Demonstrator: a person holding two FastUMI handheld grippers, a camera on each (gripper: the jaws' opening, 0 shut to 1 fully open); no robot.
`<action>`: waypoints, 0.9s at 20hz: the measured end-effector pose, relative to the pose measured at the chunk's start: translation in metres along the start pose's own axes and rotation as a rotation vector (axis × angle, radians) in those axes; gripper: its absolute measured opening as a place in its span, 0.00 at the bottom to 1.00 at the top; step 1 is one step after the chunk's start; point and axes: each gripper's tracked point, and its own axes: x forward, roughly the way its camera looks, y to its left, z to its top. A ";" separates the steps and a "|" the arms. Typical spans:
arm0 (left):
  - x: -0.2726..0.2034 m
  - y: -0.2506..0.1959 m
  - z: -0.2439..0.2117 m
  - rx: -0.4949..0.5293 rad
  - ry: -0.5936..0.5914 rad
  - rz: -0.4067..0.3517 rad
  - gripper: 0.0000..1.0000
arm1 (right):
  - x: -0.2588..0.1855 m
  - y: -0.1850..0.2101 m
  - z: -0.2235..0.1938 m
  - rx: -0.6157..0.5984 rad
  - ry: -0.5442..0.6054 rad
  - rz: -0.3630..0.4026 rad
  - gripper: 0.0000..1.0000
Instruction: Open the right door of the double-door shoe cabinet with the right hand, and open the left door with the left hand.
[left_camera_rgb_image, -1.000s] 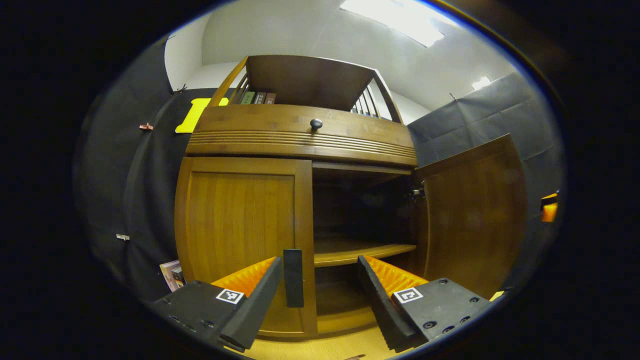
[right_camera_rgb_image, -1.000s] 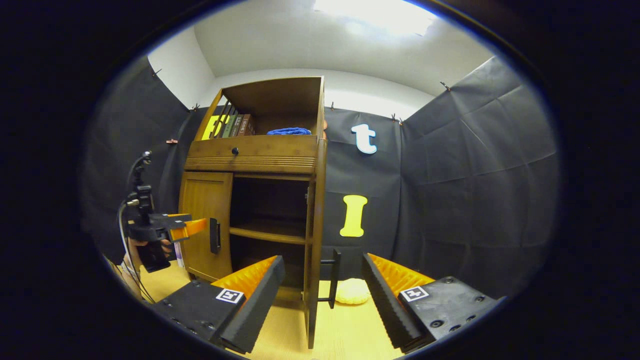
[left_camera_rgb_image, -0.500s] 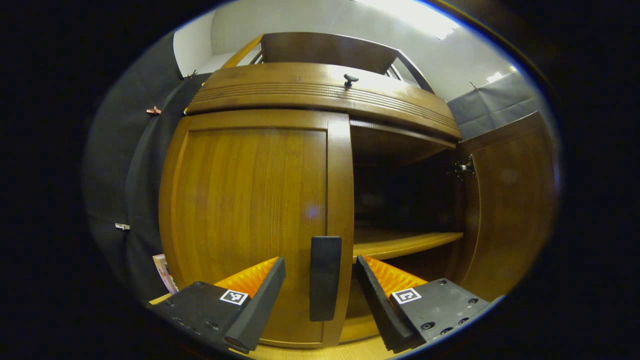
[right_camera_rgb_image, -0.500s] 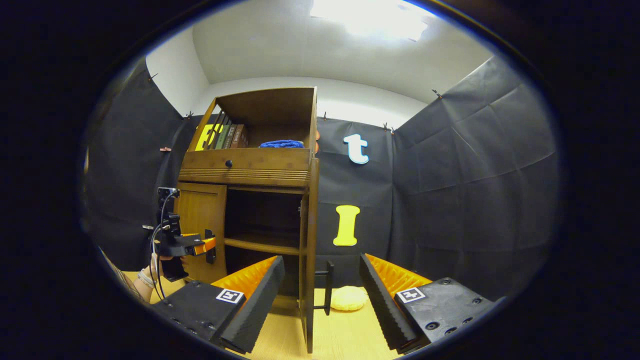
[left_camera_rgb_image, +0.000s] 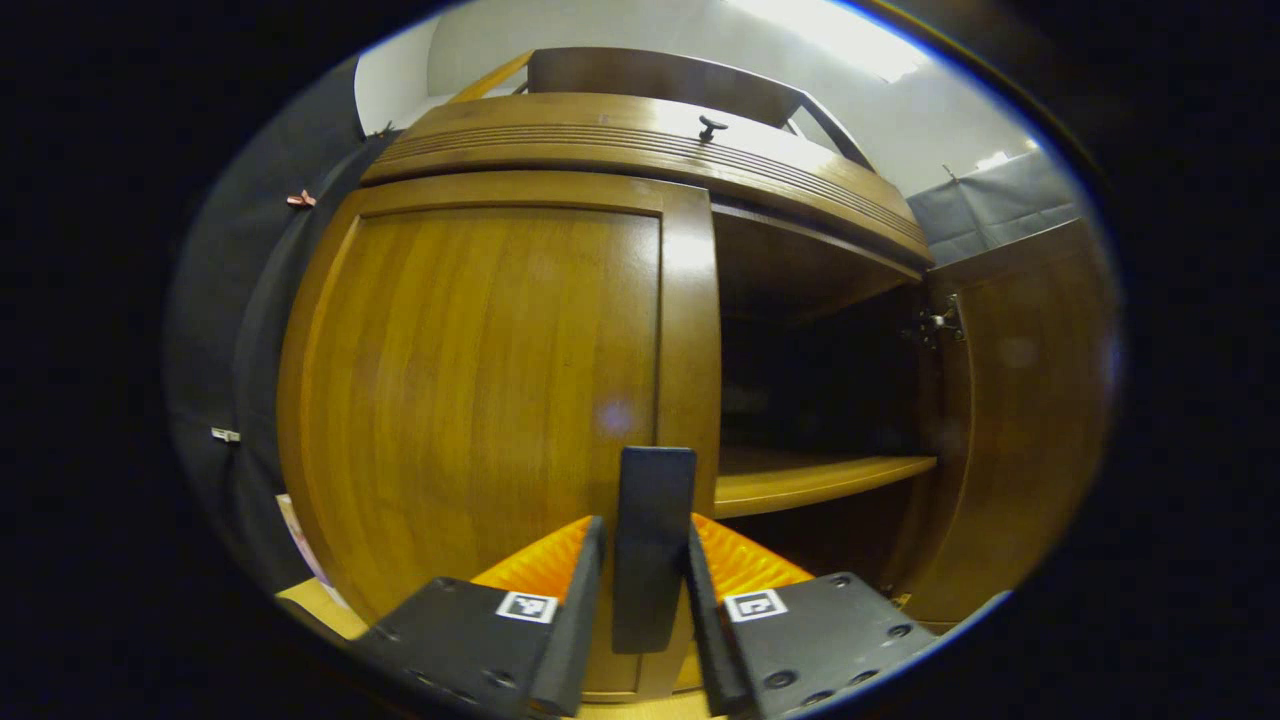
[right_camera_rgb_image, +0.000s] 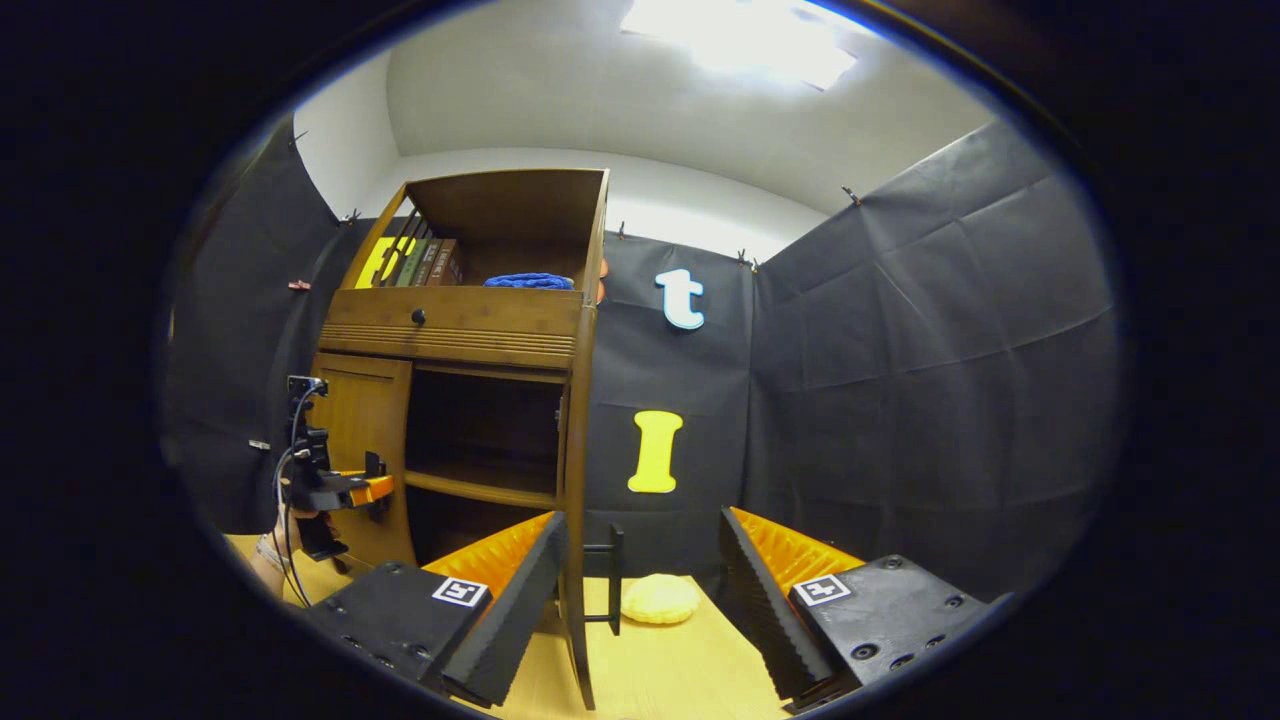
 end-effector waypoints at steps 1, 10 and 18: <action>0.000 -0.001 0.000 0.015 0.007 0.005 0.37 | 0.000 0.001 -0.001 -0.001 0.003 -0.001 0.95; -0.014 -0.001 0.001 -0.007 0.023 -0.030 0.31 | -0.016 0.005 0.000 -0.007 0.016 0.003 0.95; -0.061 0.001 0.007 -0.040 0.026 -0.083 0.31 | -0.029 0.022 -0.002 -0.027 0.036 0.020 0.95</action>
